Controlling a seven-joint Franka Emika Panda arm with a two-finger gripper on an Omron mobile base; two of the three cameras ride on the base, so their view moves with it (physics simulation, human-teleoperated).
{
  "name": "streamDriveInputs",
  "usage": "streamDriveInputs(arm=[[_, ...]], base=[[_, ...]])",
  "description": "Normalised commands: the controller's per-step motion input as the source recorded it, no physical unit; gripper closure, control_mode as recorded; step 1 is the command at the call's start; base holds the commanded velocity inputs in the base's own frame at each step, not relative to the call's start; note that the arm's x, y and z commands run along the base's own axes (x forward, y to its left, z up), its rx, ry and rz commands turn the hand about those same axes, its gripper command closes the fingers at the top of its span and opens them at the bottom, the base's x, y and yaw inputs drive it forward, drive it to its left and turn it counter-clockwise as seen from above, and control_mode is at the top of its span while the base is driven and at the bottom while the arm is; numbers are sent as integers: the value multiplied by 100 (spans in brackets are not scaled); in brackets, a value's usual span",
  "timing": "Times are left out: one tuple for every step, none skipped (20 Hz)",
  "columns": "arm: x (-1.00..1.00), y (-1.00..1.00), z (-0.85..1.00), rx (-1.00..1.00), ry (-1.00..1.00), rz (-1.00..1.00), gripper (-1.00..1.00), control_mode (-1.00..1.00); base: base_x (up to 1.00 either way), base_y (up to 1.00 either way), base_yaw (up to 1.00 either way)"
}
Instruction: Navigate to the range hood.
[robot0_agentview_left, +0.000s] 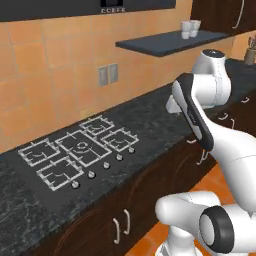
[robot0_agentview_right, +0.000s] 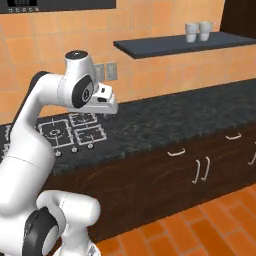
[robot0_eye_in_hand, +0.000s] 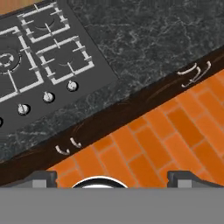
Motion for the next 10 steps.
streamDriveInputs(arm=[[0,0,0,0,0,0,-100,100],[0,0,0,0,0,0,-100,100],[0,0,0,0,0,0,-100,100],[0,0,0,0,0,0,-100,100],[0,0,0,0,0,0,-100,100],[0,0,0,0,0,0,-100,100],[0,0,0,0,0,0,-100,100],[0,0,0,0,0,0,-100,100],[0,0,0,0,0,0,-100,100],[0,0,0,0,0,0,-100,100]], base=[[86,-4,75],[89,-4,73],[89,-4,72],[87,0,70],[75,0,69],[66,0,67],[65,0,67],[78,0,63],[93,0,60],[100,-11,52]])
